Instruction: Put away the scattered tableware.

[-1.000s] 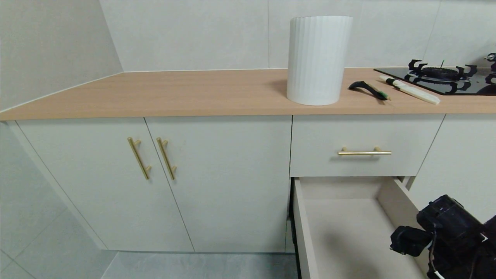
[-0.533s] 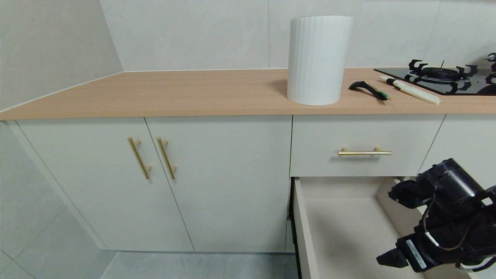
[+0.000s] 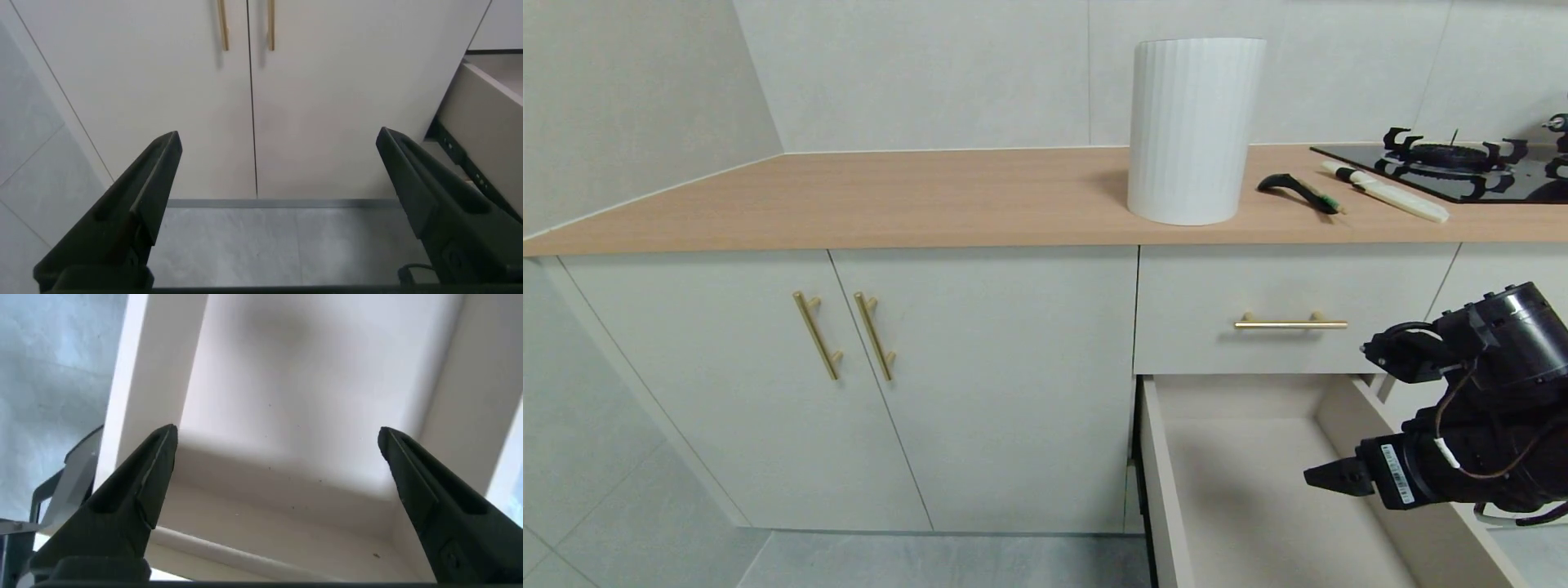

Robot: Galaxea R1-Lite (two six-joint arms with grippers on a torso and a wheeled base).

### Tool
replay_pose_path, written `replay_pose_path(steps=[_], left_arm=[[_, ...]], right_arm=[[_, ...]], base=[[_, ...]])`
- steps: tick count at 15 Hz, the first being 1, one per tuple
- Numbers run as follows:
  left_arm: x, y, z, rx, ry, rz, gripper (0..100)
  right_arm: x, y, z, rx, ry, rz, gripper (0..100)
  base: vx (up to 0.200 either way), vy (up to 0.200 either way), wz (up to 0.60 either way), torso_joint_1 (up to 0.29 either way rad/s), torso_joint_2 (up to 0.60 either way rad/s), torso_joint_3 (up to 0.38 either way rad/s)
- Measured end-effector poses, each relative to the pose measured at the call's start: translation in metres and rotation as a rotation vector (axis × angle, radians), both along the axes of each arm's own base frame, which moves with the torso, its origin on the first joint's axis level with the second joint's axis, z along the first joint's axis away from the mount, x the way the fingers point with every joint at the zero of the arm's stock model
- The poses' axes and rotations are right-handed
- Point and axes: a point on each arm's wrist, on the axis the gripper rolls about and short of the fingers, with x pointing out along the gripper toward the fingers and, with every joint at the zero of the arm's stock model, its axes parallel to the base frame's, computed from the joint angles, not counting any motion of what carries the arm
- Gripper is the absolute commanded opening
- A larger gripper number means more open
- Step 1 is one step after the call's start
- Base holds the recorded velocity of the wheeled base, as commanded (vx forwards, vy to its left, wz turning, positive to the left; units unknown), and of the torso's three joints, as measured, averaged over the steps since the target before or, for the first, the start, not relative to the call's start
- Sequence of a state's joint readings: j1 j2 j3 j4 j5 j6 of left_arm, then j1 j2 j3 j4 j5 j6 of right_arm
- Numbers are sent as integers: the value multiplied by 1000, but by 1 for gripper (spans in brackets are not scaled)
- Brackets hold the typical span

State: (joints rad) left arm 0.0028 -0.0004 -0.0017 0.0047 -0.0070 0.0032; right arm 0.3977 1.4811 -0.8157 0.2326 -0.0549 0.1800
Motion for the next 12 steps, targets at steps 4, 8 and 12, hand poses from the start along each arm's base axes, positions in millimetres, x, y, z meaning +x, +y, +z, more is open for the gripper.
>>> replay_pose_path(steps=[4,8,12], left_arm=[[0,0,0,0,0,2,100],[0,0,0,0,0,1,100],[0,0,0,0,0,0,100]], right_arm=[[-1,-1,1,0,-4,-3,100],[-4,-2,5,8,-22,0,100],[-7,-3,12,21,-58,4,100]], base=[[0,0,0,110,-326,-303],[0,0,0,137,-515,-299],[0,0,0,165,-449,-282]])
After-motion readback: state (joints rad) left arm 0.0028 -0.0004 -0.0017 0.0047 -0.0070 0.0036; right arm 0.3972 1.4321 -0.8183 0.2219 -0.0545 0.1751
